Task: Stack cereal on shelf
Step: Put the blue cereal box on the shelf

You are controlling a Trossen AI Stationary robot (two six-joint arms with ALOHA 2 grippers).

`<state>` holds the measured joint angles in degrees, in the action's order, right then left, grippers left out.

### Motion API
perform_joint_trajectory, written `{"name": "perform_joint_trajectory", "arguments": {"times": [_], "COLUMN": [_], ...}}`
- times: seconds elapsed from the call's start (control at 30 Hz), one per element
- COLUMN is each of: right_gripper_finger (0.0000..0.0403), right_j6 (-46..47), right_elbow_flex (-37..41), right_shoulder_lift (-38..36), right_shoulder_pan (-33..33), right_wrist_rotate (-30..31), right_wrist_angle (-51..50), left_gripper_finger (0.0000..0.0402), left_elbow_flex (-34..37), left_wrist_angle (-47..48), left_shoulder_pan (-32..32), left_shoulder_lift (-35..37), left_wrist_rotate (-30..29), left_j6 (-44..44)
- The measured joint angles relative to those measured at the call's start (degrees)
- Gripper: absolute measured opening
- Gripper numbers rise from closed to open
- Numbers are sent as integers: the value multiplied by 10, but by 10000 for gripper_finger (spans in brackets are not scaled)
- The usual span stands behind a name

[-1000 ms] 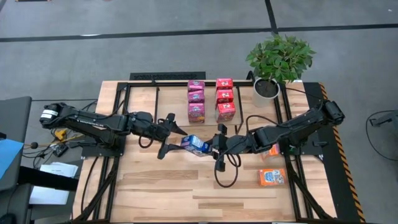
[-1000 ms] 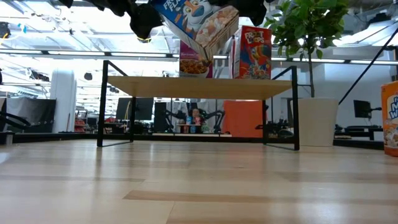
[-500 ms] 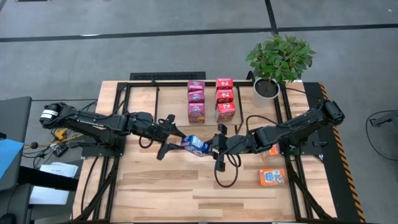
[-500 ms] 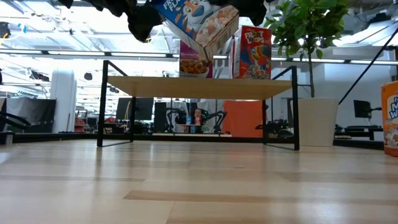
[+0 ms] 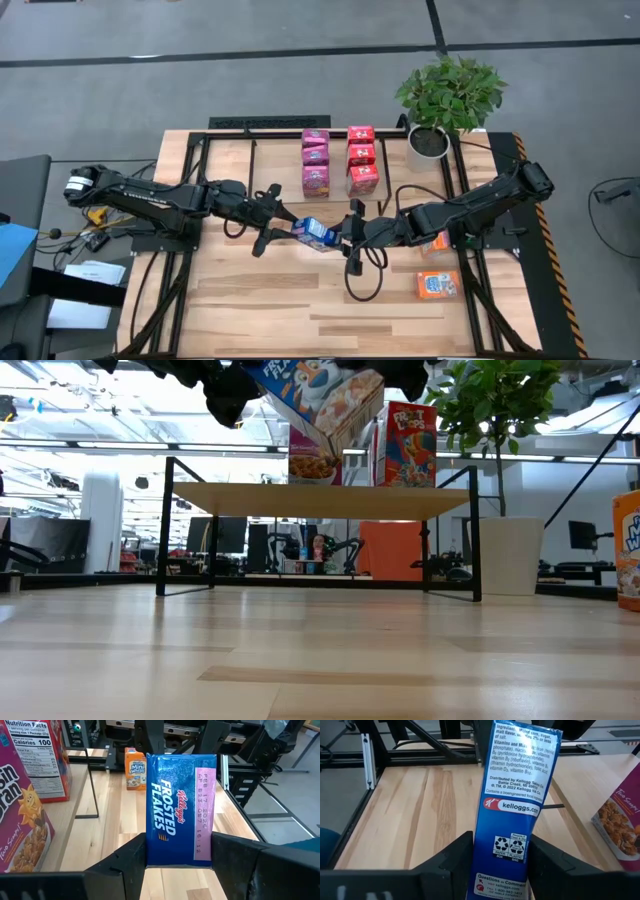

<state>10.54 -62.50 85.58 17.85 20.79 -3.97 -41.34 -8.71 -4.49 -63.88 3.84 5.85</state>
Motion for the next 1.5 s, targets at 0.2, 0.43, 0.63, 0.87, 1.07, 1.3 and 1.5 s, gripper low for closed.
{"name": "perform_joint_trajectory", "arguments": {"times": [0.2, 0.43, 0.63, 0.87, 1.07, 1.3, 1.5], "right_gripper_finger": [221, 262, 266, 266, 266, 266, 266], "right_j6": [-19, -21, -8, 62, 90, 91, 91], "right_elbow_flex": [0, 0, 0, 0, 0, 0, 0], "right_shoulder_lift": [0, -1, -2, -2, -2, -2, -2], "right_shoulder_pan": [3, 20, 36, 50, 66, 70, 68], "right_wrist_rotate": [7, 29, 34, 37, 37, 47, 48], "right_wrist_angle": [-6, -35, -60, -141, -164, -167, -169], "left_gripper_finger": [181, 169, 167, 167, 167, 167, 167], "left_elbow_flex": [0, -33, -86, -192, -306, -404, -418], "left_wrist_angle": [4, 82, 167, 351, 550, 660, 686], "left_shoulder_pan": [0, 0, 0, 0, 0, 9, 89], "left_shoulder_lift": [0, 0, 0, 0, 0, 1, 0], "left_wrist_rotate": [-2, -11, -32, -77, -126, -222, -221], "left_j6": [11, 18, 12, 10, 14, -53, -135]}}
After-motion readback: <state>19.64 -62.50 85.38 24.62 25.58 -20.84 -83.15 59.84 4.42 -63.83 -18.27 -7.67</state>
